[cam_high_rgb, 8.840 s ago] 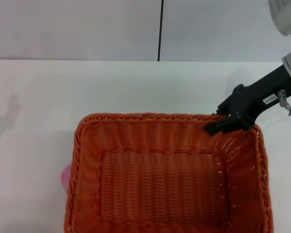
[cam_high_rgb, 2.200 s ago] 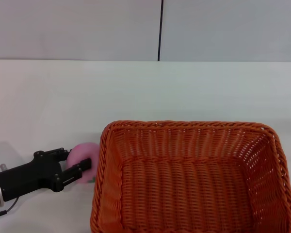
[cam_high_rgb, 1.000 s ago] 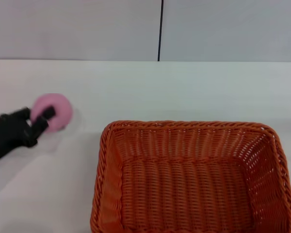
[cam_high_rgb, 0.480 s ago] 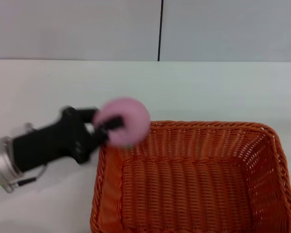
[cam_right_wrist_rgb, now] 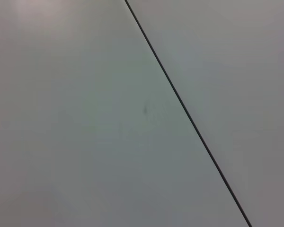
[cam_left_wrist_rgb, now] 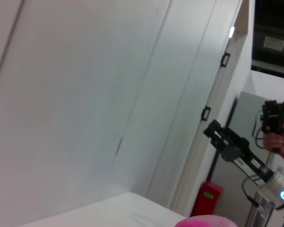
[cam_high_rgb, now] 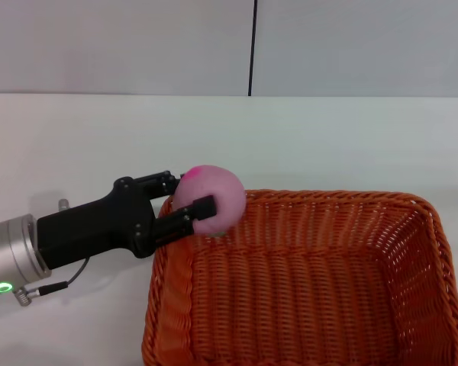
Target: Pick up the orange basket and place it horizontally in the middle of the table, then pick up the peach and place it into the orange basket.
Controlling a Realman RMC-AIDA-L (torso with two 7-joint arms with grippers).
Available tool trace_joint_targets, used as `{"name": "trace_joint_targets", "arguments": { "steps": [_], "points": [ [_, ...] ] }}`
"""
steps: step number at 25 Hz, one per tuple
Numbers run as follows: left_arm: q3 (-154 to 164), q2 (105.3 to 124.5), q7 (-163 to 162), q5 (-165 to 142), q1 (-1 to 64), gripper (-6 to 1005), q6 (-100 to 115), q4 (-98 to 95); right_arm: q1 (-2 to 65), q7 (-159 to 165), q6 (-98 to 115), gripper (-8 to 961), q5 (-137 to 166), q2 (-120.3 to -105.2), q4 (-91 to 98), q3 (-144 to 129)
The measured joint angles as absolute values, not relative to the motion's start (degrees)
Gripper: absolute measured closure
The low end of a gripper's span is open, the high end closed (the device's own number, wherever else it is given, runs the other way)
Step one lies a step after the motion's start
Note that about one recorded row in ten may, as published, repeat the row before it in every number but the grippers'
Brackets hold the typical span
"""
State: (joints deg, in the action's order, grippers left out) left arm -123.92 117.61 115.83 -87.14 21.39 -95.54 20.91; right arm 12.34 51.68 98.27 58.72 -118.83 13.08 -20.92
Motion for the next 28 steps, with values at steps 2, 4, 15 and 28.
{"name": "trace_joint_targets", "arguments": {
  "steps": [2,4,15,28],
  "points": [
    [-124.73,117.61,115.83,-87.13,21.12,557,-95.67,20.92,12.31,51.68,98.26,479,58.72,-118.81,12.73,-20.91],
    [-125.40,117.44,115.83,-87.09,20.79,503,-95.75,20.92,12.30,51.68,98.25,479,58.72,-118.76,12.55,-20.92],
    [-126.79,117.23,115.81,-87.08,19.99,157,-95.76,21.45,12.36,51.68,98.26,480,58.71,-118.73,12.57,-20.92],
    [-138.35,118.08,120.60,-86.84,18.47,137,-97.69,21.37,12.40,51.68,98.72,479,58.71,-118.74,12.85,-20.83]
  ]
}}
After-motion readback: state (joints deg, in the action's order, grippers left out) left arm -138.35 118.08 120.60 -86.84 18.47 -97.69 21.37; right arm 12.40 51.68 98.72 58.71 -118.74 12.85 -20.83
